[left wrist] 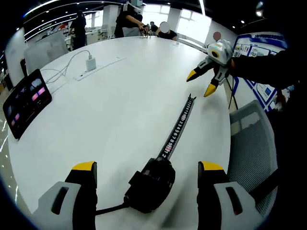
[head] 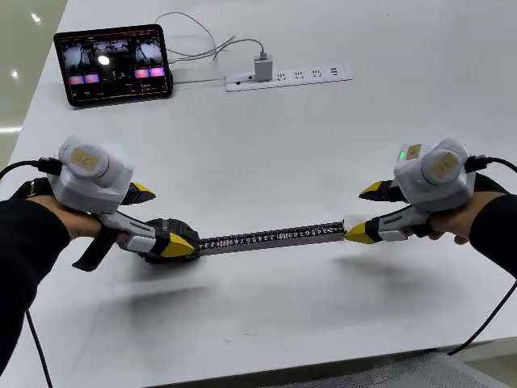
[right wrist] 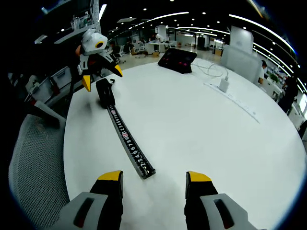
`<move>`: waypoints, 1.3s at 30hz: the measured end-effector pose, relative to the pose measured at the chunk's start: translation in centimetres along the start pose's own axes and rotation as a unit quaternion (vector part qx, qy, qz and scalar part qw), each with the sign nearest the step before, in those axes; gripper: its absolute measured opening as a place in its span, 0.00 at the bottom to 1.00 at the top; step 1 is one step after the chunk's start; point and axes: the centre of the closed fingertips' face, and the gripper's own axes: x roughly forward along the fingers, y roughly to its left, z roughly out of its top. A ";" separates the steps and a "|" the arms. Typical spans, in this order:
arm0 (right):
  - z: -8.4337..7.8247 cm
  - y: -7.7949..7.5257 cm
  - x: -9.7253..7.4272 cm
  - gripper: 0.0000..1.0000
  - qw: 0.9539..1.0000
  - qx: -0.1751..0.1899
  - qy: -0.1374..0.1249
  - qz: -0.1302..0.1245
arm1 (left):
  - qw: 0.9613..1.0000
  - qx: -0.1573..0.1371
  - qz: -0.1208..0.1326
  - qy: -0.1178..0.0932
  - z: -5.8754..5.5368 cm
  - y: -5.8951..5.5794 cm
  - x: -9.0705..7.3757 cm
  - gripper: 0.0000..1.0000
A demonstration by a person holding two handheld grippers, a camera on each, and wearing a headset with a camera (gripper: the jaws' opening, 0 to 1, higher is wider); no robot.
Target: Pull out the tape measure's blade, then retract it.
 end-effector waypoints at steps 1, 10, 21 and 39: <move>-0.1 0.0 -0.2 0.50 1.000 0.005 -0.003 -0.004 | 1.000 0.003 0.005 0.000 -0.2 0.1 -0.1 0.87; -0.6 -0.3 -2.0 0.54 0.996 0.031 -0.045 -0.064 | 0.997 -0.009 0.068 -0.033 -1.7 1.5 -1.3 0.85; -3.0 0.3 -4.9 0.59 0.994 0.043 -0.049 -0.091 | 0.987 -0.055 0.109 -0.107 -2.2 1.3 -3.9 0.93; -6.6 1.5 -8.1 0.86 0.987 0.079 -0.073 -0.120 | 0.983 -0.033 0.126 -0.130 -5.8 -0.1 -5.4 0.99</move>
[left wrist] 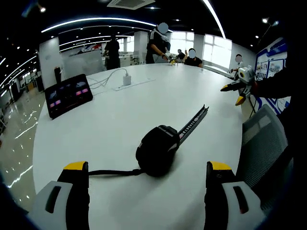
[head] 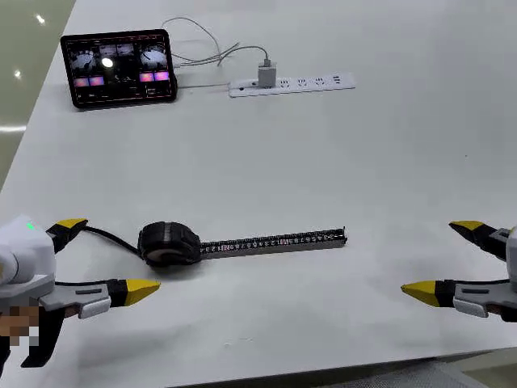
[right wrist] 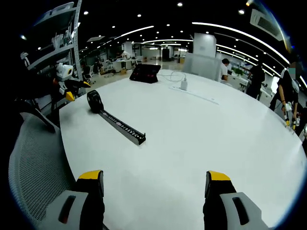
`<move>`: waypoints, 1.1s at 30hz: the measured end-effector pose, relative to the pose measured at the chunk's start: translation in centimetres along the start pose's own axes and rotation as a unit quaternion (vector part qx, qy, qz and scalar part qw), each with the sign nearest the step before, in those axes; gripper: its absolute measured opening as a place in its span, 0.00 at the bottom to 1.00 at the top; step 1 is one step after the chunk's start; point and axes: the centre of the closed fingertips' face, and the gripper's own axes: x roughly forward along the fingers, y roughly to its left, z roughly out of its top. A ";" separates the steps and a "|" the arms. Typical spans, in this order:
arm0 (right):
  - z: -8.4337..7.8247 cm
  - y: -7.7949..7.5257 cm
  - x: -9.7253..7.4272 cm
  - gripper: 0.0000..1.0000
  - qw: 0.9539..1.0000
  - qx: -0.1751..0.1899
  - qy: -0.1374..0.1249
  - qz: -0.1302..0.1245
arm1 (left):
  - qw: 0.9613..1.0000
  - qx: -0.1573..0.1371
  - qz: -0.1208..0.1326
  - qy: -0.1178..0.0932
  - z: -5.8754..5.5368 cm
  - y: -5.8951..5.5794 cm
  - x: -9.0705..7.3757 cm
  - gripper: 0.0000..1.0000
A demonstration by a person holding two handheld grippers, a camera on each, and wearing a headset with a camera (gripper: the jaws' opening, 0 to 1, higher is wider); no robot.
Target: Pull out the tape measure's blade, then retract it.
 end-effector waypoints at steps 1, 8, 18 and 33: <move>-0.2 0.2 -0.3 0.87 1.000 0.006 -0.004 0.003 | 1.000 0.001 -0.001 -0.005 -0.1 -0.1 -0.1 0.99; -2.2 0.4 -1.5 0.99 1.000 0.025 0.004 -0.008 | 1.000 -0.004 0.008 -0.003 -0.9 0.3 -1.2 0.99; -3.5 0.1 -2.6 0.99 1.000 0.021 0.011 -0.009 | 1.000 -0.001 0.013 0.004 -1.6 0.7 -1.7 0.99; -4.0 0.0 -2.8 0.99 1.000 0.023 0.015 -0.004 | 1.000 -0.002 0.015 0.013 -2.8 0.9 -2.3 0.99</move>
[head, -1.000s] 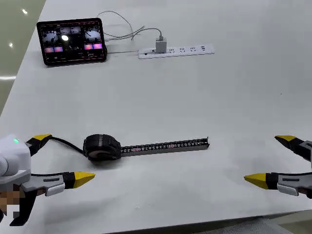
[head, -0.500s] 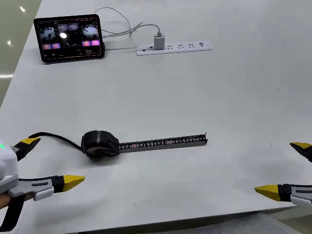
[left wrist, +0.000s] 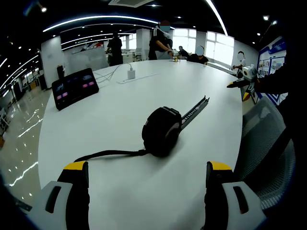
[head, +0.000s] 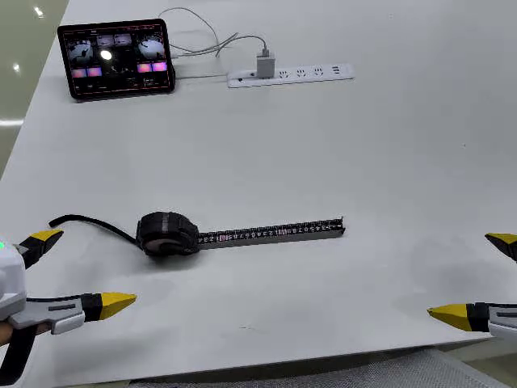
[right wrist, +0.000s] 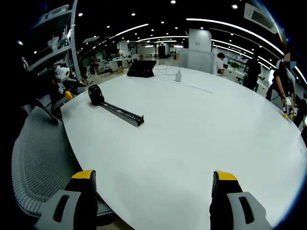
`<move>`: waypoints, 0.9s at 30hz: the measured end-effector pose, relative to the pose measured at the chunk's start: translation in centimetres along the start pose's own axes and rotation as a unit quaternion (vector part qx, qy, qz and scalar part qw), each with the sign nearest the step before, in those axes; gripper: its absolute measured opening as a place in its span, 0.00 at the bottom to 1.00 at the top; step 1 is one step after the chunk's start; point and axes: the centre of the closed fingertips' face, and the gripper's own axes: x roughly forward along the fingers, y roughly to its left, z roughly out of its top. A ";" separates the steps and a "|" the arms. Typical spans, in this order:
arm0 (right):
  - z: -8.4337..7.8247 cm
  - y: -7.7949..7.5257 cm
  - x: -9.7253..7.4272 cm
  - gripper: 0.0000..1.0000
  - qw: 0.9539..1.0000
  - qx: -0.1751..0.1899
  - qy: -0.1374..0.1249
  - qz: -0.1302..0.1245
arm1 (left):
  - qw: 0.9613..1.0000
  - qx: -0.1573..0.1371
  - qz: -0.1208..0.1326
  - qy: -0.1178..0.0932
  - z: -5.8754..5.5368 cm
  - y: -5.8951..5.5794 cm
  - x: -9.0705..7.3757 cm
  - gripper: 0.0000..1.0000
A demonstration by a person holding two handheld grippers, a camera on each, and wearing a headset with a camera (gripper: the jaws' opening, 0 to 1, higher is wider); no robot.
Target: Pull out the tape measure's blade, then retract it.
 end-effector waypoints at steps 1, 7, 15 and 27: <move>-0.1 0.0 0.0 0.99 1.000 0.002 -0.001 0.001 | 1.000 -0.001 -0.001 0.000 0.0 0.0 0.0 0.99; -0.3 -0.1 -0.3 0.99 1.000 0.002 0.004 -0.002 | 1.000 0.001 0.000 0.000 0.2 0.0 0.2 0.99; -0.1 -0.4 -0.4 0.99 1.000 0.000 0.007 0.000 | 1.000 -0.012 0.018 0.011 0.1 1.0 0.0 0.99; 2.0 -1.0 0.6 0.99 0.999 -0.033 0.014 0.024 | 1.000 -0.013 0.018 0.004 1.9 0.3 1.5 0.99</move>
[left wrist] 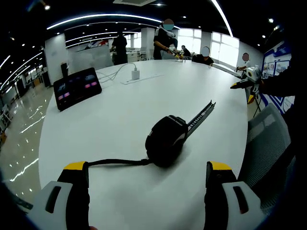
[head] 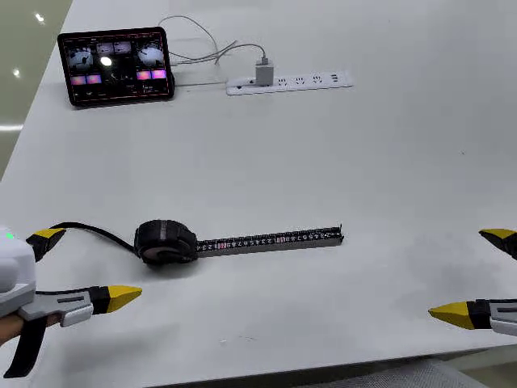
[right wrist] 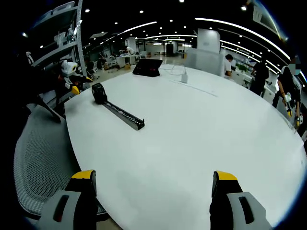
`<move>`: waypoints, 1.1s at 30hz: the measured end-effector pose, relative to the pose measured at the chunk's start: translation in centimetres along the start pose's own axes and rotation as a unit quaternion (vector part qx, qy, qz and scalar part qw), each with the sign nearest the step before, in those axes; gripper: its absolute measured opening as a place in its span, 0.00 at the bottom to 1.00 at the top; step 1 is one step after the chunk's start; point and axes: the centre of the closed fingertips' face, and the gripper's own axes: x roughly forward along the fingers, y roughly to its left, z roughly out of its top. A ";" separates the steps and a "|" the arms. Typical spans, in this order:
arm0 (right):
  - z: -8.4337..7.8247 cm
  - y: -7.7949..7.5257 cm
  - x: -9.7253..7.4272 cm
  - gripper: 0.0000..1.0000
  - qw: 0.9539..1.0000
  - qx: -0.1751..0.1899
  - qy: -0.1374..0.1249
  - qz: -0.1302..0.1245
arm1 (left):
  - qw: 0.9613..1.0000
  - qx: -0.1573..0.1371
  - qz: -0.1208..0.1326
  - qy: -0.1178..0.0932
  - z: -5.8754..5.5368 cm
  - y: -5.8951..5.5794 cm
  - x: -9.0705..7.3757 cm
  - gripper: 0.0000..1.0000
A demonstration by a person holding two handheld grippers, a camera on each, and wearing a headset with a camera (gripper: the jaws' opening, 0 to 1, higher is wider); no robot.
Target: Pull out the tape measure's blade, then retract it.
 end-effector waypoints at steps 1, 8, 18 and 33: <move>0.2 -0.2 0.1 0.99 1.000 -0.001 -0.001 0.001 | 1.000 0.002 0.001 -0.004 0.3 -0.1 0.1 0.99; 0.8 -0.3 0.6 0.99 1.000 -0.019 0.010 0.012 | 1.000 -0.006 -0.004 0.001 0.8 -0.8 1.0 0.99; 2.1 0.4 2.1 0.99 0.996 -0.067 0.034 0.049 | 0.999 -0.050 -0.004 -0.011 2.5 -2.0 2.6 0.97; 4.9 0.2 4.8 0.99 0.987 -0.130 0.051 0.082 | 0.999 -0.032 0.021 -0.025 4.4 -3.8 5.7 0.99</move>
